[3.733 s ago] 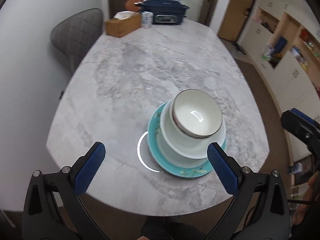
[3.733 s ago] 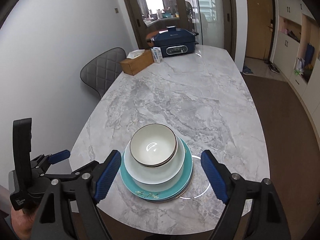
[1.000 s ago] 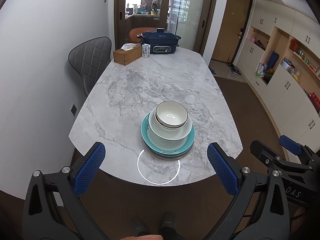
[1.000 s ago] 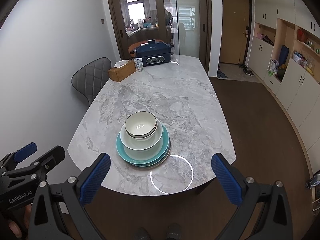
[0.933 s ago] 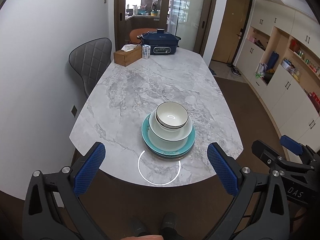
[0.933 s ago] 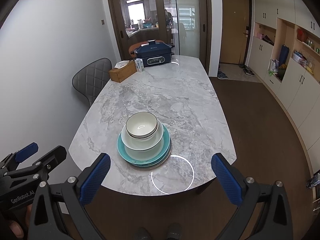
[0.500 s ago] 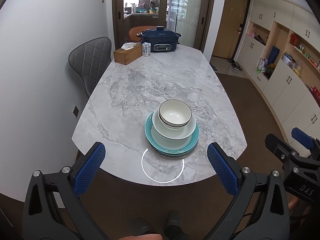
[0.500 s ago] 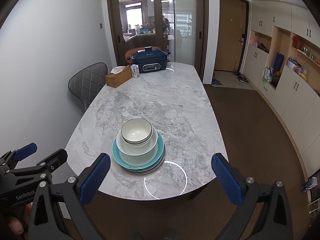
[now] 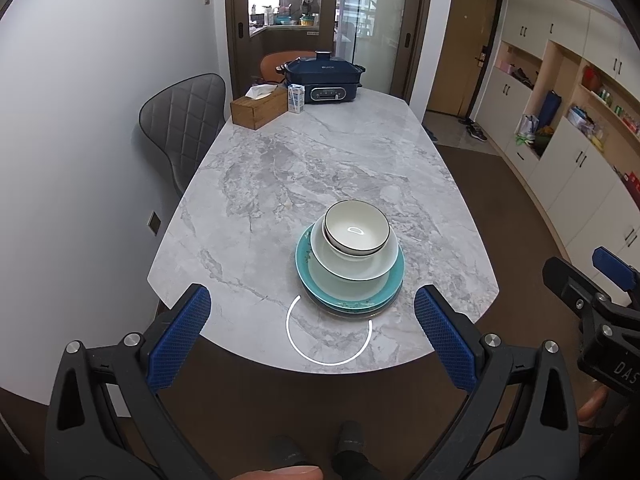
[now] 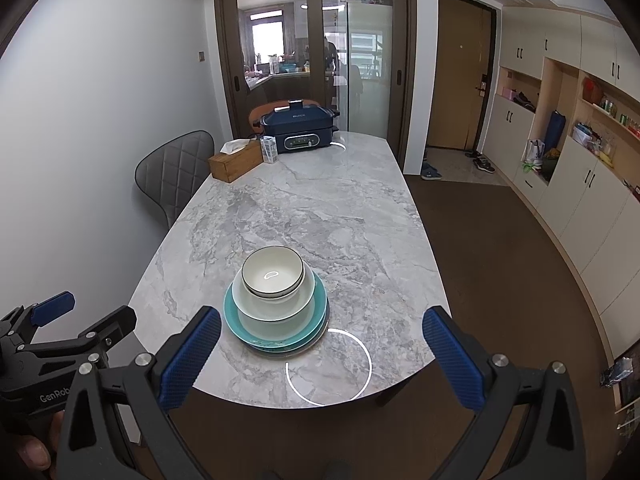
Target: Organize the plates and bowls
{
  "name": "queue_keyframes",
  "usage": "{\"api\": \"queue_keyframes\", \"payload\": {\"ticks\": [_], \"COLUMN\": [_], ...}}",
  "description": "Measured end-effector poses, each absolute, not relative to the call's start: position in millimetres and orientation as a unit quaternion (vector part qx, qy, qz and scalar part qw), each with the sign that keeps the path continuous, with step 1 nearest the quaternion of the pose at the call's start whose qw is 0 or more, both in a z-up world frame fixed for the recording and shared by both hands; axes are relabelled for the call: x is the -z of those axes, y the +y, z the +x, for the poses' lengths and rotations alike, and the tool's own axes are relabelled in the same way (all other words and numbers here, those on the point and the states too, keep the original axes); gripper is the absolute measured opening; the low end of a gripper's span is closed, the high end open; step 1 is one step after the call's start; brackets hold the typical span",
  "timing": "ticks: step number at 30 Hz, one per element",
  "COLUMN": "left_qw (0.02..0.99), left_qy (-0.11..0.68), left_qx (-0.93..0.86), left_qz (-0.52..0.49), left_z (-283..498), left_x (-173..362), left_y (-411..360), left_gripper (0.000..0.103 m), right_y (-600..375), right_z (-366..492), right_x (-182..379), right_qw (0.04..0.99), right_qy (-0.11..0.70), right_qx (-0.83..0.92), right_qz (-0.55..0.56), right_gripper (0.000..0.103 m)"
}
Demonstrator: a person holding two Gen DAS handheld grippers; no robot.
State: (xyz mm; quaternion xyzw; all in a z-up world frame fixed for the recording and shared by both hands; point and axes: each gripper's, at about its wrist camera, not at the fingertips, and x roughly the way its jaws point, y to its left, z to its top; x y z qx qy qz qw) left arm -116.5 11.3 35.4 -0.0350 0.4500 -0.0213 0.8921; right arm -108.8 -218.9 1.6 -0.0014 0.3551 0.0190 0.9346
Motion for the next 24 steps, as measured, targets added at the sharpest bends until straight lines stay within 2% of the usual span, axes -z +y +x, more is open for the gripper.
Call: {"api": "queue_keyframes", "payload": {"ticks": [24], "left_qw": [0.893], "left_qy": [0.448], "left_qx": [0.018], "left_qz": [-0.036], "left_z": [-114.6], "left_x": [-35.2], "left_y": [7.8], "left_gripper": [0.103], "right_y": [-216.1], "right_z": [-107.2], "right_x": [-2.5], "right_qw": [0.934], "right_qy": [0.356], "right_qx": [-0.021], "right_qz": [-0.004], "right_gripper": [0.103]}}
